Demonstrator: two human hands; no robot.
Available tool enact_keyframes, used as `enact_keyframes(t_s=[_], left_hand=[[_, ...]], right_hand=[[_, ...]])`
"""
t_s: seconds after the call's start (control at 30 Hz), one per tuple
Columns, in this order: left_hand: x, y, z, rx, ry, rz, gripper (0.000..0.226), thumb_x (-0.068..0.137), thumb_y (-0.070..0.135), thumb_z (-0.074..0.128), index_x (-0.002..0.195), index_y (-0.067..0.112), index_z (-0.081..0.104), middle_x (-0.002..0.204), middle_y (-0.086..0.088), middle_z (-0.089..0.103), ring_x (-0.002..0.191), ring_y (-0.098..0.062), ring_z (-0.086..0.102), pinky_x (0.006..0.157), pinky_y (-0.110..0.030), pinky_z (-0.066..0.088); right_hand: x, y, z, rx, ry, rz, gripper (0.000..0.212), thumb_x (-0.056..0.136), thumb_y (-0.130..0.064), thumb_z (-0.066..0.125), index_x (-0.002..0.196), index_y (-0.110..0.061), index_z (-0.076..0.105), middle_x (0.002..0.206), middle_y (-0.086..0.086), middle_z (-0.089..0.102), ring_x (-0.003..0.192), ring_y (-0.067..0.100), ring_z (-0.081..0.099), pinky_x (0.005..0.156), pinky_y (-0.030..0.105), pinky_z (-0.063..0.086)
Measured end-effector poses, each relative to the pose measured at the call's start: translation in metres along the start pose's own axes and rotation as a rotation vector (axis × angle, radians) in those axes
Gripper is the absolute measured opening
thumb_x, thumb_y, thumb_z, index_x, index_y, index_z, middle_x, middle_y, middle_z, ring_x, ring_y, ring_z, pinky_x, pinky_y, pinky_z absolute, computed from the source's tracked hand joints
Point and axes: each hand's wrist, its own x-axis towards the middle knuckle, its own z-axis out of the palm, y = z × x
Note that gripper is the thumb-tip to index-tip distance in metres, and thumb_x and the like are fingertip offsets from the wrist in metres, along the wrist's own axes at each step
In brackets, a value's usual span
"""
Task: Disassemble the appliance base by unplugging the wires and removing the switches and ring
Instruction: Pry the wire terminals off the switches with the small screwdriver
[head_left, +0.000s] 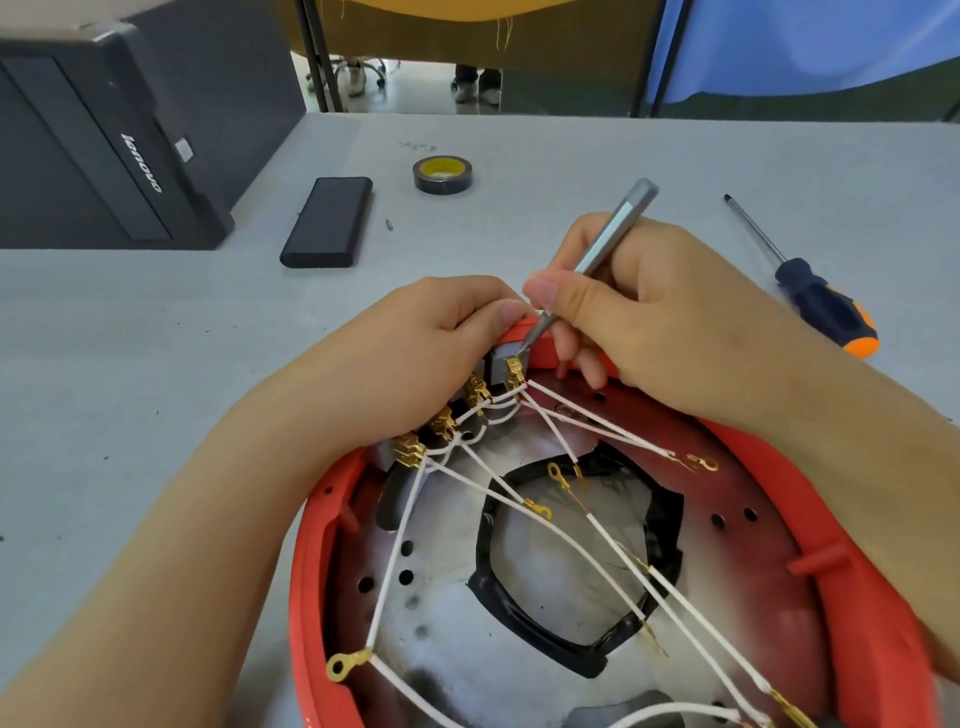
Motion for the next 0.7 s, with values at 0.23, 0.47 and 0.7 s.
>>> enact_keyframes(t_s=[0.23,0.47,0.7], left_hand=[[0.001,0.001,0.003,0.047,0.009,0.003,0.03,0.099,0.036,0.037,0.094,0.027,0.065,0.078,0.005,0.067,0.067,-0.014,0.058,0.063,-0.028,0.045],[0.002,-0.001,0.002,0.042,0.012,0.021,0.028,0.099,0.037,0.037,0.091,0.03,0.064,0.066,0.013,0.06,0.048,-0.001,0.049,0.048,-0.017,0.041],[0.001,-0.001,0.001,0.012,0.01,0.023,0.029,0.099,0.038,0.038,0.092,0.031,0.065,0.078,-0.002,0.067,0.061,-0.016,0.056,0.059,-0.027,0.045]], right_hand=[[0.012,0.004,0.0,0.011,-0.019,0.106,0.035,0.097,-0.034,0.051,0.067,-0.017,0.055,0.042,-0.009,0.054,0.032,0.003,0.045,0.035,0.008,0.029],[0.006,0.009,0.004,0.097,0.038,0.089,0.023,0.097,-0.035,0.05,0.08,-0.02,0.058,0.053,-0.007,0.058,0.05,0.005,0.053,0.061,0.027,0.043],[0.002,0.008,0.005,0.099,0.041,0.04,0.022,0.099,-0.031,0.048,0.081,-0.02,0.055,0.056,-0.006,0.055,0.042,0.0,0.048,0.05,0.013,0.036]])
